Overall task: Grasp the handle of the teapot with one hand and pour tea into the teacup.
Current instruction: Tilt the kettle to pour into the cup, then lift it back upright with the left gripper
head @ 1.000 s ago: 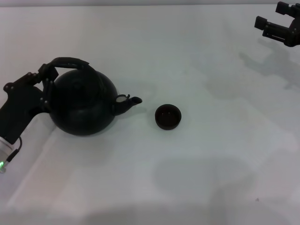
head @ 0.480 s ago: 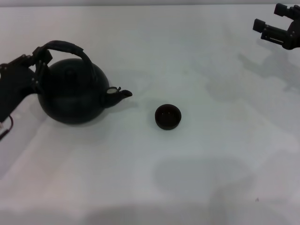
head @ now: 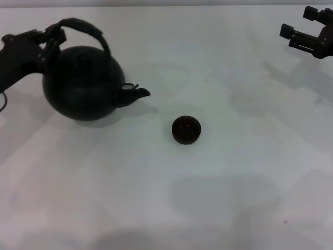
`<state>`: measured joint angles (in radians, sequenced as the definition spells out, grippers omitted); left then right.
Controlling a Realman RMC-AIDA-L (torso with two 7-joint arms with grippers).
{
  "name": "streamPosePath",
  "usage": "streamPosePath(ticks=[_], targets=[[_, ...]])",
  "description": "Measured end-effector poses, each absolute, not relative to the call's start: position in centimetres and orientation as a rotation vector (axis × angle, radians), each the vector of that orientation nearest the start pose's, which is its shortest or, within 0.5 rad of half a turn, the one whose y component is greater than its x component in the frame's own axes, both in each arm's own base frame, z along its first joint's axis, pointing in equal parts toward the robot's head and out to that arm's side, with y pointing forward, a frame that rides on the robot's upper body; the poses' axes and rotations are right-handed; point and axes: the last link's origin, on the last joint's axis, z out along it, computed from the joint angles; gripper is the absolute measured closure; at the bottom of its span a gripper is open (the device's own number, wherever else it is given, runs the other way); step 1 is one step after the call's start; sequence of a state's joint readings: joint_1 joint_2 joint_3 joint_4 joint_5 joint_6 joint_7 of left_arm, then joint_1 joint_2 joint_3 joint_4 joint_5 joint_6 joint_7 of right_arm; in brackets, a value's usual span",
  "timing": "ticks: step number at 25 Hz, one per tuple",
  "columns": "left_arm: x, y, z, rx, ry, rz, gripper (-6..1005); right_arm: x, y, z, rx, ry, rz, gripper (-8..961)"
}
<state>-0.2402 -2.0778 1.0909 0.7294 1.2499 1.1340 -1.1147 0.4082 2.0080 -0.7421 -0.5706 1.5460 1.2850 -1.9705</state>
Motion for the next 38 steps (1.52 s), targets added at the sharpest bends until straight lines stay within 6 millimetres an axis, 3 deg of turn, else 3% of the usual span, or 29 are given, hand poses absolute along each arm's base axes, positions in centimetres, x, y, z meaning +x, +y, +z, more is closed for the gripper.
streamPosePath(ticks=[11,21,38], targets=[[-24.5,33.8,0.6,-2.289,-0.481,-0.466,866,31.6,34.2,5.5,-2.195,0.566,0.773,93],[-21.4,33.5,0.3,-2.347,-0.342,-0.306,866,31.6,34.2,6.3,-2.152,0.547,0.803,93],[-18.0,33.7,-0.1,-2.375,-0.213,-0.107,866,31.8,34.3,7.6,-2.08,0.545,0.835,93]])
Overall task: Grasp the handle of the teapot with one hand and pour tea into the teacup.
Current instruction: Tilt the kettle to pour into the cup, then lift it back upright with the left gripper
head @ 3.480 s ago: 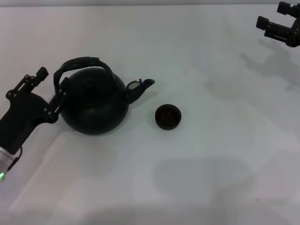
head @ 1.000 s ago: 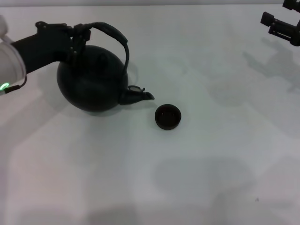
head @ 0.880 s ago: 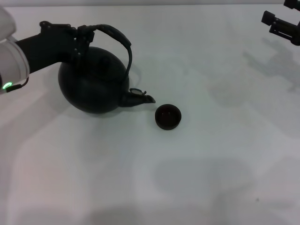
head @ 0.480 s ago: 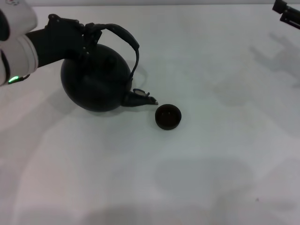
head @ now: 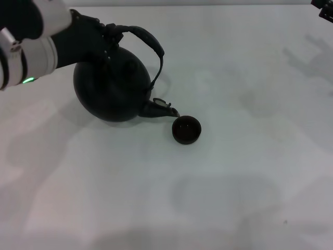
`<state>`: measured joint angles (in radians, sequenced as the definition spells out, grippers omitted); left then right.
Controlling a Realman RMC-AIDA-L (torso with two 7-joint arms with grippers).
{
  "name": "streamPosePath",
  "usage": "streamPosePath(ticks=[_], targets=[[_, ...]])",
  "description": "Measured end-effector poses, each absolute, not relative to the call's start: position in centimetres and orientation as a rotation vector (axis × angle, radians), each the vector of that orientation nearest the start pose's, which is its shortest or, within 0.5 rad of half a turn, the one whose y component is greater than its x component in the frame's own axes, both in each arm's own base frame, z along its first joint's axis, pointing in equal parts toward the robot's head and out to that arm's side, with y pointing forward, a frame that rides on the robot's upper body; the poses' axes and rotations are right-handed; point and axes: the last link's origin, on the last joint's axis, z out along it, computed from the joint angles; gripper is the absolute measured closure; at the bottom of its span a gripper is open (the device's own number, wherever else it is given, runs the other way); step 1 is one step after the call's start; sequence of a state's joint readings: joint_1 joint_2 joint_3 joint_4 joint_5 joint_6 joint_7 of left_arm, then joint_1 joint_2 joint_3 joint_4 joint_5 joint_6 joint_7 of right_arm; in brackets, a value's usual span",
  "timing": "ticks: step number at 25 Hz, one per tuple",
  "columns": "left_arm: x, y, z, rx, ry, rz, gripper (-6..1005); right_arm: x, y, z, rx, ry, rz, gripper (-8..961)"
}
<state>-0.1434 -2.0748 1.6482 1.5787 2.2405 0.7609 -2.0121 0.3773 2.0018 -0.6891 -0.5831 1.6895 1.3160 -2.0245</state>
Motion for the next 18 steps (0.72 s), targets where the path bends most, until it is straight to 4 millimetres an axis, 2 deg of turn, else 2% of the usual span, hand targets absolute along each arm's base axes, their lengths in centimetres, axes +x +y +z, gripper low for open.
streamPosePath(ticks=[5,18], targets=[[-17.0,33.9,-1.0,-2.388,-0.162,-0.038,865,31.9,34.3,7.6,-2.08,0.54,0.834,93],[-15.3,34.1,-1.7,-2.41,-0.08,0.015,865,32.0,34.4,7.5,-2.076,0.538,0.824,93]])
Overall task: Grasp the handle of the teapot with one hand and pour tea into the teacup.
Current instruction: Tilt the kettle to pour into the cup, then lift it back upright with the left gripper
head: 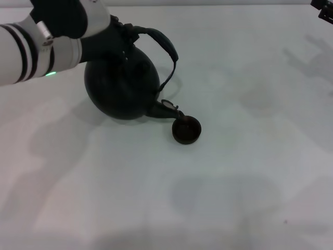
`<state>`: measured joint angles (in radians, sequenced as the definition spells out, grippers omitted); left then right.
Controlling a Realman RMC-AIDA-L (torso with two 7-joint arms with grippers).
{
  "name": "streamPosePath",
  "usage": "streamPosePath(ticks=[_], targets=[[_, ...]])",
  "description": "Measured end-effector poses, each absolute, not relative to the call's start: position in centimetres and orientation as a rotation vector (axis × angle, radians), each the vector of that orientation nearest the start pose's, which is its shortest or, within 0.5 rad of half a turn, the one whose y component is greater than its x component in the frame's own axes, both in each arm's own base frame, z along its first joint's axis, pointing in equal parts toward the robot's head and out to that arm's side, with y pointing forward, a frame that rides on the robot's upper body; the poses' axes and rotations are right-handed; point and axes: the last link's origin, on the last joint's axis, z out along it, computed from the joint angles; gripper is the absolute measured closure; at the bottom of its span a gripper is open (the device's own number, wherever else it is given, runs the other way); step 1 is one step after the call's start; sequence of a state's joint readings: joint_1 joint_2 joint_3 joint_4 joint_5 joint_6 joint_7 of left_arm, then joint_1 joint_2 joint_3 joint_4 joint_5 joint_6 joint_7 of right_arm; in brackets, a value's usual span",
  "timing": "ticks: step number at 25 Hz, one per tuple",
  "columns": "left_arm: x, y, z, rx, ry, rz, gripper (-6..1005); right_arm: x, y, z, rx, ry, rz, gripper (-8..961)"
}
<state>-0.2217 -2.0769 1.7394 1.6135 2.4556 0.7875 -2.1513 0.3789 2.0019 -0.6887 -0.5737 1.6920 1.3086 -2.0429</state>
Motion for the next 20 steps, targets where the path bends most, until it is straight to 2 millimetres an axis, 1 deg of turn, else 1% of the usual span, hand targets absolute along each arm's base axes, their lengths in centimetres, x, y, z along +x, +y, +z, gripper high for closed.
streamPosePath(ticks=[9,20], targets=[[-14.3,34.0,-2.1,-2.416,-0.025,0.054,866,32.0,34.3,7.5,-2.077,0.539,0.825,93],[-14.1,34.0,-2.2,-2.423,-0.001,0.078,869,32.1,34.3,7.5,-2.075,0.541,0.821,93]])
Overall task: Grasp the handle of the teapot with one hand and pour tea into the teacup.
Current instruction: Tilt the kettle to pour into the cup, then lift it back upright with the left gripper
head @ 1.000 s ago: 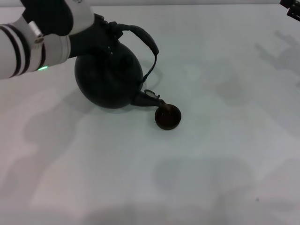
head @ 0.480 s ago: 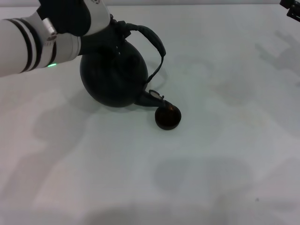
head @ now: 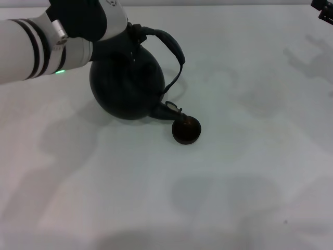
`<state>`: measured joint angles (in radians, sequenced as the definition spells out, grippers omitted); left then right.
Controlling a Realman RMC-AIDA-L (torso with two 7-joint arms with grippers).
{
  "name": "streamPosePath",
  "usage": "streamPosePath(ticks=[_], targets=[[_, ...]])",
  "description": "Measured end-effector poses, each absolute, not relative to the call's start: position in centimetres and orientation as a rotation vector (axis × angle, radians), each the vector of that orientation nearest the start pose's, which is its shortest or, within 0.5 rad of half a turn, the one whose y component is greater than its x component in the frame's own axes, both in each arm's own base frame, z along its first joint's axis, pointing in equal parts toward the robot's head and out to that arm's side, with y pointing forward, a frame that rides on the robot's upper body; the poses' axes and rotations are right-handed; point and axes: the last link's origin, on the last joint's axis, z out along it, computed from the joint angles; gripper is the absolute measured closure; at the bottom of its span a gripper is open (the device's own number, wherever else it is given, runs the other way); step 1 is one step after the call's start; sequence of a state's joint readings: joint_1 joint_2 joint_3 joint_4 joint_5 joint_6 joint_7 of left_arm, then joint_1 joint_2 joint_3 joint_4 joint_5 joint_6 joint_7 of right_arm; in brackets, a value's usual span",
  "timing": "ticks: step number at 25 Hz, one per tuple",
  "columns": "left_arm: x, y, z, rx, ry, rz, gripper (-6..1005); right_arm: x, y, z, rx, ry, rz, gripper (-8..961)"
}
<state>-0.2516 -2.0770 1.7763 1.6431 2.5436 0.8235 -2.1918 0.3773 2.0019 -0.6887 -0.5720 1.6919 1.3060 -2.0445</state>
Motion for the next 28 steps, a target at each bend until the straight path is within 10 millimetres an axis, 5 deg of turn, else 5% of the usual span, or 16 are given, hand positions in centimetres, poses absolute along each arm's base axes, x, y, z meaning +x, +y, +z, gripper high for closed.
streamPosePath(ticks=[28], targets=[[-14.19,34.07,-1.89,-2.424,-0.032,0.071,871,32.29,34.61,7.46,-2.062,0.551,0.8,93]])
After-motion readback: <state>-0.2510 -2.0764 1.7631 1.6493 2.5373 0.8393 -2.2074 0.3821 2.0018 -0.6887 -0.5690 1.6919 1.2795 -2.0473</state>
